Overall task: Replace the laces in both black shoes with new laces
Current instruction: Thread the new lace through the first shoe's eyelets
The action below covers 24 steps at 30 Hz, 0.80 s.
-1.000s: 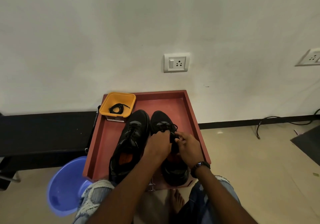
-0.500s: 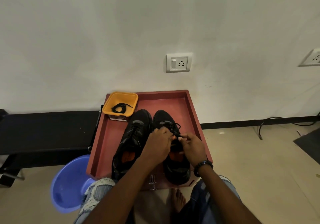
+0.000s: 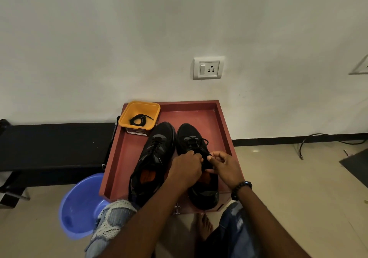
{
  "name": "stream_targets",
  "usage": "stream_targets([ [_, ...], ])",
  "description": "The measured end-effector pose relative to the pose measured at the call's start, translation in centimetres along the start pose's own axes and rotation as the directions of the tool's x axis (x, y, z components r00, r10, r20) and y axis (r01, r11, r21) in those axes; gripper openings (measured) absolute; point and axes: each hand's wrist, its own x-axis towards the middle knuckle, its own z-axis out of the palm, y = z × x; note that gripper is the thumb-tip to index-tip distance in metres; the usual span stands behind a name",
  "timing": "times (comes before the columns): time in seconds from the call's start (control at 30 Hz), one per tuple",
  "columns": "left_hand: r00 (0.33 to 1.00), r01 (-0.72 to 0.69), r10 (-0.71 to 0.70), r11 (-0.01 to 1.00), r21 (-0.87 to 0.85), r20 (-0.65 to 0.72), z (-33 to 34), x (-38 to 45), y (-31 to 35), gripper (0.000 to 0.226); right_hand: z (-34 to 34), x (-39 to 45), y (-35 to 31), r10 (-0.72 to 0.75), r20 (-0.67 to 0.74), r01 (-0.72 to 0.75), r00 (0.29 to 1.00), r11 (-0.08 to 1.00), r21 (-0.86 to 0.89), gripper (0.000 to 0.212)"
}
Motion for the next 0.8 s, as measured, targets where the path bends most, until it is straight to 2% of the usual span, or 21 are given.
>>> stream_targets([
  [0.23, 0.999, -0.025, 0.023, 0.996, -0.084, -0.026, 0.5, 0.2, -0.3, 0.030, -0.3, -0.1, 0.3, -0.005, 0.037, 0.003, 0.999, 0.999, 0.049, 0.009],
  [0.47, 0.995, 0.048, -0.060, 0.989, -0.140, -0.086, 0.5, 0.2, 0.3, 0.028, -0.2, -0.5, 0.2, -0.030, 0.012, 0.030, 0.999, 0.998, 0.058, 0.009],
  [0.8, 0.998, 0.011, -0.017, 0.994, -0.111, -0.061, 0.8, 0.0, 0.6, 0.027, 0.1, -0.3, 1.7, -0.084, -0.033, 0.085, 0.996, 0.996, 0.027, 0.015],
])
